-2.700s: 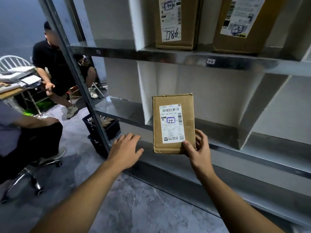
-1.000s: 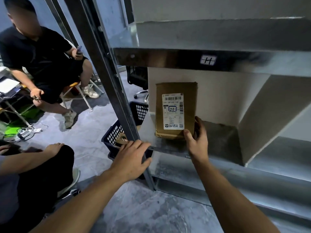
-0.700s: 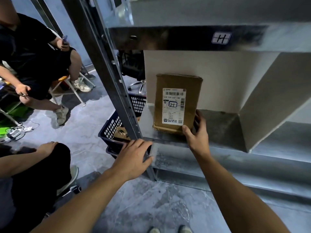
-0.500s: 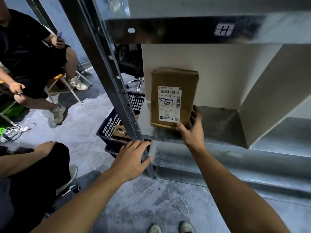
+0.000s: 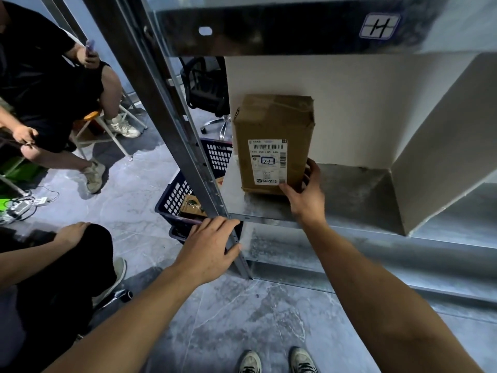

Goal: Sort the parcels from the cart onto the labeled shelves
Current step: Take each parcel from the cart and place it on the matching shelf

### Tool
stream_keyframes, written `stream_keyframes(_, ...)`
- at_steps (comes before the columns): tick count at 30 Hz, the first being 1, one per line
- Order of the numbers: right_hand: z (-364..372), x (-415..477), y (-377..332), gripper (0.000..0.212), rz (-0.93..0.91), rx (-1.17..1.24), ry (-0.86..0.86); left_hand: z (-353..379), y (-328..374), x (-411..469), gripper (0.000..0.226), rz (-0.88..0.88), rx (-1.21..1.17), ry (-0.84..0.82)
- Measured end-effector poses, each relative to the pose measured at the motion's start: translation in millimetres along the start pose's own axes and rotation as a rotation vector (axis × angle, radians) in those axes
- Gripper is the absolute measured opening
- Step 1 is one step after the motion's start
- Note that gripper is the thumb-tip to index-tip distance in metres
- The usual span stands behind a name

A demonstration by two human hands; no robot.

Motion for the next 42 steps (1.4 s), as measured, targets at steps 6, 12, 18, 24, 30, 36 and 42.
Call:
stream_keyframes(6,6.8,11.0,7.5,0.080,0.011,-0.068,0.008,-1.4,-2.3,-1.3,0.055,0.030,0.020,0.003)
stream_keyframes(12,-6.7,-0.6,2.9,0.081,0.003,-0.164,0.031,-3.8,0.2,-4.7,0.055,0.074,0.061,0.003)
stream_keyframes(18,-45.3,-49.1,2.1,0.055,-0.154,-0.472,0.017,-2.2,7.2,-5.7,0.054,0.158,0.077,-0.005)
stream_keyframes(24,-101.1,-107.2,0.2,0.036,-0.468,-0.811,0.026,7.8,48.1,1.6,0.055,0.277,0.055,-0.026)
stream_keyframes(30,-203.0,-133.3,24.3,0.049,-0.389,-1.077,0.074,25.9,158.7,5.6,0.054,0.510,0.043,-0.054)
stream_keyframes(36,-353.4,-161.5,49.1,0.041,-0.194,-1.172,0.254,41.9,324.9,-15.7,0.054,0.803,-0.006,-0.062)
stream_keyframes(42,-526.5,-201.9,74.8,0.041,-0.002,-1.255,0.417,54.1,505.9,-66.7,0.053,1.018,-0.076,-0.055)
Point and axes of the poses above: each hand's wrist, its own x-axis towards the middle knuckle, its own z-axis out of the palm, y = z × x, the point moved 8 cm from there along x, towards the middle knuckle, and after that the axes turned 14 degrees about y, right-handed, at the moved point
